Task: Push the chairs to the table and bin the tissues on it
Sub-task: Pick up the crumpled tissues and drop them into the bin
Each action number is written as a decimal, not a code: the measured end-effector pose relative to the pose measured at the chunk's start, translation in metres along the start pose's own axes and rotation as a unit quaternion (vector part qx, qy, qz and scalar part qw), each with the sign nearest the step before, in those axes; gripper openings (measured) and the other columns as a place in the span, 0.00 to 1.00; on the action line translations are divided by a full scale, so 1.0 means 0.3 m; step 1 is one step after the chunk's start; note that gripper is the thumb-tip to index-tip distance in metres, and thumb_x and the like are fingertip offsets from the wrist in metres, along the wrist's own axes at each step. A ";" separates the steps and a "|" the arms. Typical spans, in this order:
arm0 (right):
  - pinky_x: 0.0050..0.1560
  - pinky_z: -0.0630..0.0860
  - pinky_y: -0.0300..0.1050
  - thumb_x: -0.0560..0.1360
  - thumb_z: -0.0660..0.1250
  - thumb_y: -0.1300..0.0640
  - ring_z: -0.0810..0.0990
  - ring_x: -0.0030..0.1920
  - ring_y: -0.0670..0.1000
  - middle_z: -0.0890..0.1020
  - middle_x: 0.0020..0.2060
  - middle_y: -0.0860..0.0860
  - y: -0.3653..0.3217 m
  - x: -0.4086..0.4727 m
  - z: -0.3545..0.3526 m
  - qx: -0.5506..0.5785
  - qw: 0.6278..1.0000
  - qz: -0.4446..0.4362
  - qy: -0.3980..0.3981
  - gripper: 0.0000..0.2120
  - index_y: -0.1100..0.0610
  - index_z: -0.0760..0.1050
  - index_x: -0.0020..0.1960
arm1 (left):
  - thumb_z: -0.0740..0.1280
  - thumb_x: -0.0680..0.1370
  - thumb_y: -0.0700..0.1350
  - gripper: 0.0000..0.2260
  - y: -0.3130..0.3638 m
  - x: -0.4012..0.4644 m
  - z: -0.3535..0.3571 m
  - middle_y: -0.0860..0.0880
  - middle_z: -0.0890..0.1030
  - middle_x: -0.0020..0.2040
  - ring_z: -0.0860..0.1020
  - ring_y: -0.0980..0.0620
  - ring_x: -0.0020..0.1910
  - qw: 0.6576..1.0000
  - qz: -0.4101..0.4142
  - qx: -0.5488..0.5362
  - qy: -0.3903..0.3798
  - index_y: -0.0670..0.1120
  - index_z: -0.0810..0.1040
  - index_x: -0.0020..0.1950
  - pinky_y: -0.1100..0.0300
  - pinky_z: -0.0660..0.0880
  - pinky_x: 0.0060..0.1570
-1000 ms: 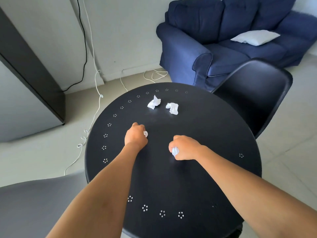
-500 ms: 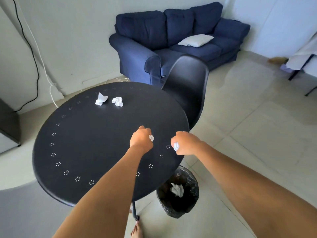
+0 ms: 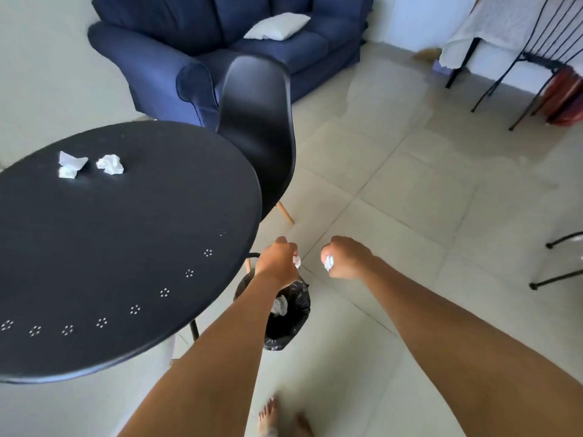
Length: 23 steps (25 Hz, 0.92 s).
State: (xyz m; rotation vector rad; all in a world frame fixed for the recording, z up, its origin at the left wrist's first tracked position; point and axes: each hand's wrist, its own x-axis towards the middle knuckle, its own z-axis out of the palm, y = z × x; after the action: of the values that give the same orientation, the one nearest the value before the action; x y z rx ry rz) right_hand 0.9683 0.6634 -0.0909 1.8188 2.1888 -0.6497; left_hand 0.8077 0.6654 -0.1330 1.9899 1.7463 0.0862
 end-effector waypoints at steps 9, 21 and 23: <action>0.56 0.77 0.45 0.71 0.69 0.60 0.79 0.58 0.57 0.81 0.57 0.56 0.072 0.266 0.518 0.145 0.987 0.050 -0.051 0.17 0.53 0.80 0.59 | 0.66 0.73 0.40 0.17 -0.254 0.071 0.425 0.46 0.74 0.62 0.77 0.42 0.58 0.994 -0.065 0.010 -0.085 0.47 0.76 0.62 0.53 0.77 0.56; 0.72 0.65 0.44 0.71 0.73 0.51 0.68 0.71 0.52 0.71 0.71 0.53 0.116 0.662 1.068 0.248 0.964 0.073 -0.068 0.31 0.50 0.68 0.72 | 0.68 0.74 0.37 0.17 -0.541 0.277 0.789 0.45 0.76 0.61 0.77 0.42 0.58 0.989 -0.124 -0.023 -0.073 0.46 0.77 0.62 0.53 0.78 0.52; 0.73 0.65 0.49 0.75 0.67 0.51 0.64 0.74 0.53 0.64 0.75 0.53 0.135 0.667 1.119 0.201 0.973 0.083 -0.083 0.29 0.49 0.64 0.74 | 0.67 0.74 0.37 0.17 -0.562 0.287 0.811 0.46 0.76 0.62 0.77 0.42 0.58 0.987 -0.139 -0.029 -0.073 0.47 0.76 0.62 0.53 0.77 0.51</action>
State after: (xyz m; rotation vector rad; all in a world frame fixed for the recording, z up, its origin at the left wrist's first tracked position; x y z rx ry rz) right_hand 0.9294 0.6870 -0.4814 2.0167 1.8727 -1.2283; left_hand 0.7559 0.6811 -0.4364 1.6501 1.8814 -0.0980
